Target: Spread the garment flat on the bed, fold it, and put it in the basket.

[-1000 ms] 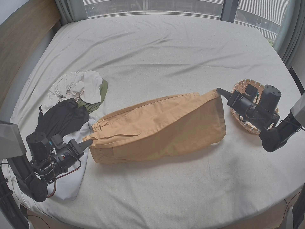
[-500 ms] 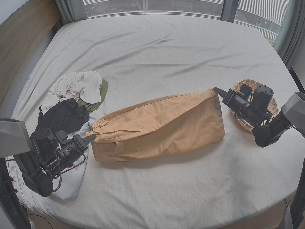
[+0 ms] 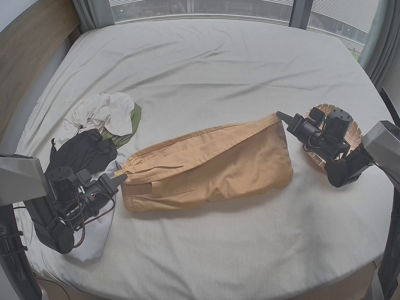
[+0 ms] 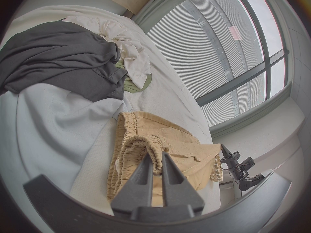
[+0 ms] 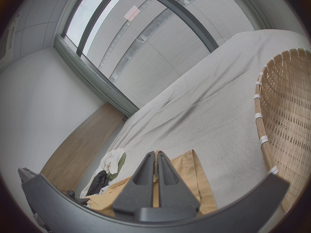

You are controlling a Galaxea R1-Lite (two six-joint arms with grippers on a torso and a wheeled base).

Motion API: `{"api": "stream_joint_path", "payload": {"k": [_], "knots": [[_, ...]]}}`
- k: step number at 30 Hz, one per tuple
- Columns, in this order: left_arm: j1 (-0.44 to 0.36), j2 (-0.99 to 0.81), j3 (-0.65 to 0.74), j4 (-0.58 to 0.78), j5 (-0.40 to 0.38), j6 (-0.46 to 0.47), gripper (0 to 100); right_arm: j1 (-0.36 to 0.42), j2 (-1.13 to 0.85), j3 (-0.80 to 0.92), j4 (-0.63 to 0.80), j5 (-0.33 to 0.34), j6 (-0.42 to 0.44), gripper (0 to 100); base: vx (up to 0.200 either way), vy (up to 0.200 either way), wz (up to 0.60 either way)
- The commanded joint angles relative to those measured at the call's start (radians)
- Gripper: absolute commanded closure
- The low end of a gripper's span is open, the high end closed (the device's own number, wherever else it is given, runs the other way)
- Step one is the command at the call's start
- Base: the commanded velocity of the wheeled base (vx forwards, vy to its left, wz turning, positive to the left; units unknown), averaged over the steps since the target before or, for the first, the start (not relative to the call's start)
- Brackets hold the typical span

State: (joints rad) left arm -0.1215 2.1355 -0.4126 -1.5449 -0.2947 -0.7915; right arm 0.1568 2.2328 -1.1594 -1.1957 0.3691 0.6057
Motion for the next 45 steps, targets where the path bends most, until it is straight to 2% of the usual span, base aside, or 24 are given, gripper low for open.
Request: {"api": "stream_joint_path", "payload": {"k": [1, 5, 6, 8, 9, 12, 16, 21, 24, 27, 34, 39, 42, 45], "knots": [[0.003, 0.006, -0.009, 0.000, 0.000, 0.000, 100, -0.002, 0.010, -0.011, -0.002, 0.001, 0.000, 100, 0.000, 0.000, 0.00], [0.000, 0.006, -0.014, 0.000, 0.000, -0.002, 100, -0.003, 0.008, -0.020, -0.002, 0.001, 0.000, 100, 0.000, 0.000, 0.00], [-0.001, 0.006, -0.014, 0.000, 0.000, -0.002, 0, -0.005, 0.008, -0.023, -0.001, 0.002, 0.000, 100, 0.000, 0.000, 0.00], [-0.003, 0.006, -0.012, 0.000, 0.000, -0.002, 0, -0.006, 0.008, -0.026, -0.001, 0.002, 0.000, 100, 0.000, 0.000, 0.00], [-0.003, 0.006, -0.012, 0.000, 0.000, -0.002, 0, -0.006, 0.008, -0.028, -0.001, 0.002, 0.000, 0, 0.000, 0.000, 0.00], [0.003, 0.007, -0.028, 0.000, 0.003, -0.002, 0, -0.010, 0.031, -0.068, -0.005, -0.012, 0.003, 0, 0.000, 0.000, 0.00], [0.006, 0.007, -0.032, 0.002, 0.051, 0.000, 0, -0.008, 0.033, -0.066, -0.008, -0.022, 0.005, 0, 0.000, 0.000, 0.00], [0.003, -0.022, 0.006, -0.001, 0.066, 0.000, 0, 0.001, -0.025, 0.038, -0.008, -0.022, 0.005, 0, 0.000, 0.000, 0.00], [-0.021, -0.072, 0.064, -0.003, 0.051, 0.000, 0, 0.010, -0.074, 0.161, -0.013, -0.022, 0.005, 0, 0.000, 0.000, 0.00], [-0.084, -0.135, 0.152, -0.003, -0.018, 0.003, 0, 0.033, -0.156, 0.333, -0.019, -0.021, 0.006, 0, 0.000, 0.000, 0.00], [-0.138, -0.198, 0.271, -0.003, -0.112, 0.011, 0, 0.043, -0.225, 0.590, -0.054, -0.022, 0.009, 0, 0.000, 0.000, 0.00], [-0.155, -0.198, 0.305, -0.003, -0.132, 0.044, 0, 0.041, -0.222, 0.688, -0.085, -0.022, 0.008, 0, 0.000, 0.000, 0.00], [-0.170, -0.189, 0.327, -0.003, -0.133, 0.126, 0, 0.036, -0.217, 0.722, -0.082, -0.024, 0.008, 0, 0.000, 0.000, 0.00], [-0.185, -0.187, 0.331, -0.003, -0.132, 0.150, 0, 0.038, -0.203, 0.733, -0.081, -0.024, 0.008, 0, 0.000, 0.000, 0.00]]}}
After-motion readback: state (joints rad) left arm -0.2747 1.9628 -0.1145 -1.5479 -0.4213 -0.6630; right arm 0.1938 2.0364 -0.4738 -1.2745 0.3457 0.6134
